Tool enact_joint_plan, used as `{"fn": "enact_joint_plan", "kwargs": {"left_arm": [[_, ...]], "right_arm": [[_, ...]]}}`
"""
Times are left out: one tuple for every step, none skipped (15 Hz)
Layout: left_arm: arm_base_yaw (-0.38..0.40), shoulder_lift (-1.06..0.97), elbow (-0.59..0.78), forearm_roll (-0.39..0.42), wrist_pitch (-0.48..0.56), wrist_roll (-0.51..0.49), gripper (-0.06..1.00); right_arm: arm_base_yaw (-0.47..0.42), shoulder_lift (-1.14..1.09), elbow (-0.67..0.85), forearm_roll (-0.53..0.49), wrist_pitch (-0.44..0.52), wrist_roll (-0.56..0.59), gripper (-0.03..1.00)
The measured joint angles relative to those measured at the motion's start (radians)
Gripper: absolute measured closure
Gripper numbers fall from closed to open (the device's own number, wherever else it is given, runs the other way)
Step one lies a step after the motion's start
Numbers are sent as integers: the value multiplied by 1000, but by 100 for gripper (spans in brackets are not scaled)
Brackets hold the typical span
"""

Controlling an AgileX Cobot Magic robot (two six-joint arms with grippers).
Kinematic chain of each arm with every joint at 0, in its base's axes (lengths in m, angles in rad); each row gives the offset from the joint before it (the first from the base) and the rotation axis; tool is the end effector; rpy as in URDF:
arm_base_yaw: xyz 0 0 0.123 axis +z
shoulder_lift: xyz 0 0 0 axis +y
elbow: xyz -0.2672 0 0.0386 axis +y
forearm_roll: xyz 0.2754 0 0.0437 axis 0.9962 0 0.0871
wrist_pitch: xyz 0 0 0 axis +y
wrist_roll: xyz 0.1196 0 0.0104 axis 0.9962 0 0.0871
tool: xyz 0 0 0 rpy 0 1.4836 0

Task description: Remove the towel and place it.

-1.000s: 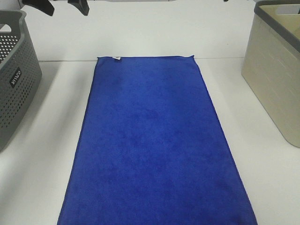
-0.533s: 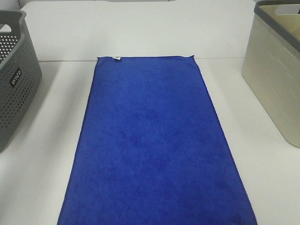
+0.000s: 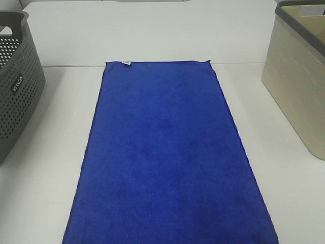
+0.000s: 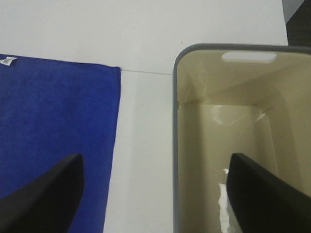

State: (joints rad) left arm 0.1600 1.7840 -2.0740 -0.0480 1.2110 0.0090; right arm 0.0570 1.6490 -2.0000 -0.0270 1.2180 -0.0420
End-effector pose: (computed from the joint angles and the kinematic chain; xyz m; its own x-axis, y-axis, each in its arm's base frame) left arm 0.4217 0.0626 0.4078 -0.7297 -0.1258 -0.6721 -0.1351 0.9901 -0.0386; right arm 0.3878 0.0191 0.4377 -0.6990 -0.0913 -0.7093 -0.0749 0.9957 -0.0543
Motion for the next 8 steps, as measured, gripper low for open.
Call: {"fn": "enact_joint_plan", "kwargs": {"left_arm": [[19, -163, 224, -1, 1, 7, 9], [21, -243, 322, -1, 2, 10, 9], [21, -323, 412, -1, 4, 10, 9], [22, -404, 495, -1, 4, 10, 9], [22, -499, 580, -1, 5, 10, 9], [22, -575, 661, -1, 5, 10, 9], [22, -646, 729, 1, 6, 10, 9], [22, -718, 791, 1, 7, 10, 9]], "right_arm": [[0, -148, 176, 11, -1, 18, 17], [0, -229, 267, 14, -1, 23, 17], [0, -320, 361, 15, 0, 25, 17], [0, -401, 463, 16, 0, 30, 17], [0, -478, 550, 19, 0, 32, 17], [0, -566, 632, 19, 0, 32, 17], [0, -656, 718, 19, 0, 32, 17], [0, -741, 802, 19, 0, 32, 17]]}}
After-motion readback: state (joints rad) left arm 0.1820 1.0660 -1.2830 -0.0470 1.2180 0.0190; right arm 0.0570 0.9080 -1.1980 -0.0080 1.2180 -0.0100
